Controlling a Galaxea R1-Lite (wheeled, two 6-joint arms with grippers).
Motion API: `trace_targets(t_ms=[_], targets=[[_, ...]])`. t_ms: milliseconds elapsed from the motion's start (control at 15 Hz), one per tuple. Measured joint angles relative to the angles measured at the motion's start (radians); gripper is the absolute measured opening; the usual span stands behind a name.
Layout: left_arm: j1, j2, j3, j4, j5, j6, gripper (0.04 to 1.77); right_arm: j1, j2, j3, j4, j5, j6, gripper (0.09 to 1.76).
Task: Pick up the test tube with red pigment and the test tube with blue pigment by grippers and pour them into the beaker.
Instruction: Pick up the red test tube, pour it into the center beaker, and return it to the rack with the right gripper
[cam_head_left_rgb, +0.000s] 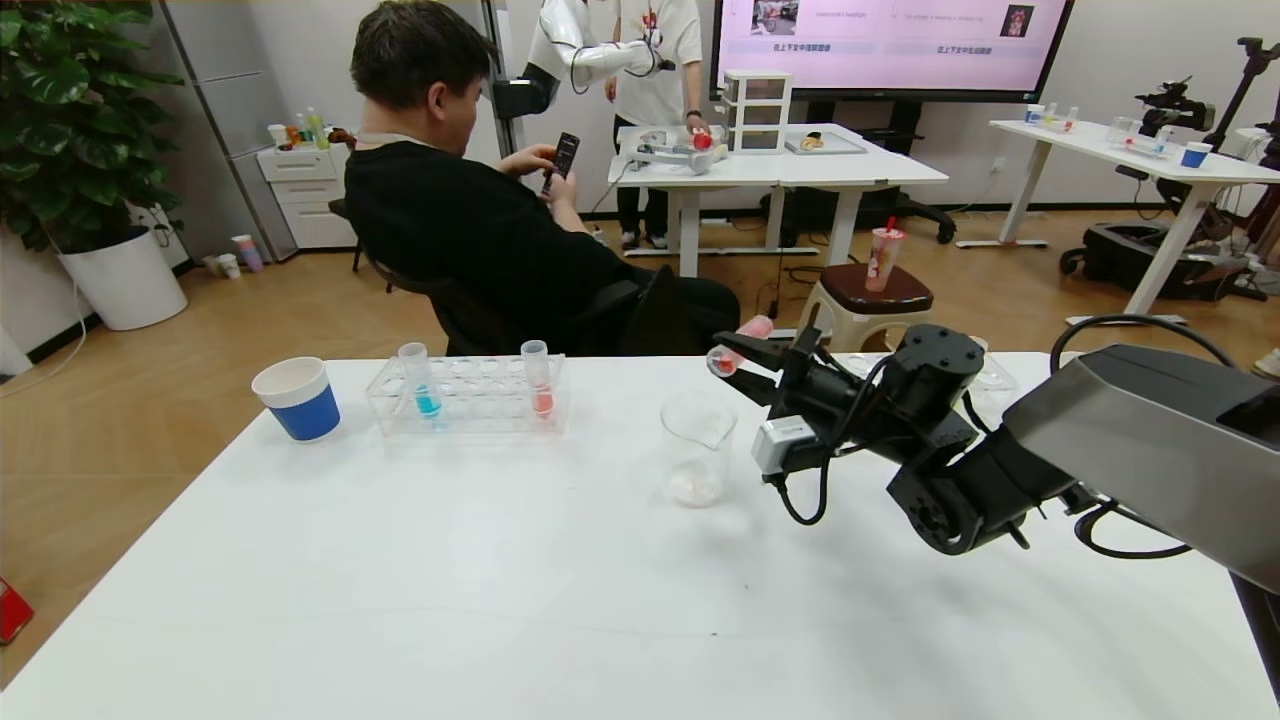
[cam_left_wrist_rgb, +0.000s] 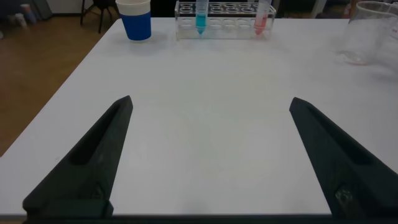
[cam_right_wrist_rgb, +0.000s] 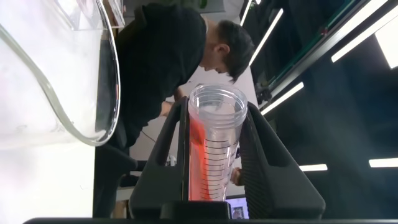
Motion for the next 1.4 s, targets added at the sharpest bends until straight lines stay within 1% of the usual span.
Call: trace_targets(t_ms=[400, 667, 1400], targets=[[0.000, 0.000, 0.000, 0.000, 0.000, 0.000, 1.76, 0.000, 0.008, 0.006, -0.004, 0.001, -0.090, 0.49], [0.000, 0.000, 0.000, 0.000, 0.000, 0.000, 1.76, -0.007, 0.018, 0.004, -0.031, -0.001, -0.110, 0.49], [0.000, 0.000, 0.000, 0.000, 0.000, 0.000, 1.76, 0.011, 0.023, -0.006, -0.033, 0.006, -0.315, 0.49]])
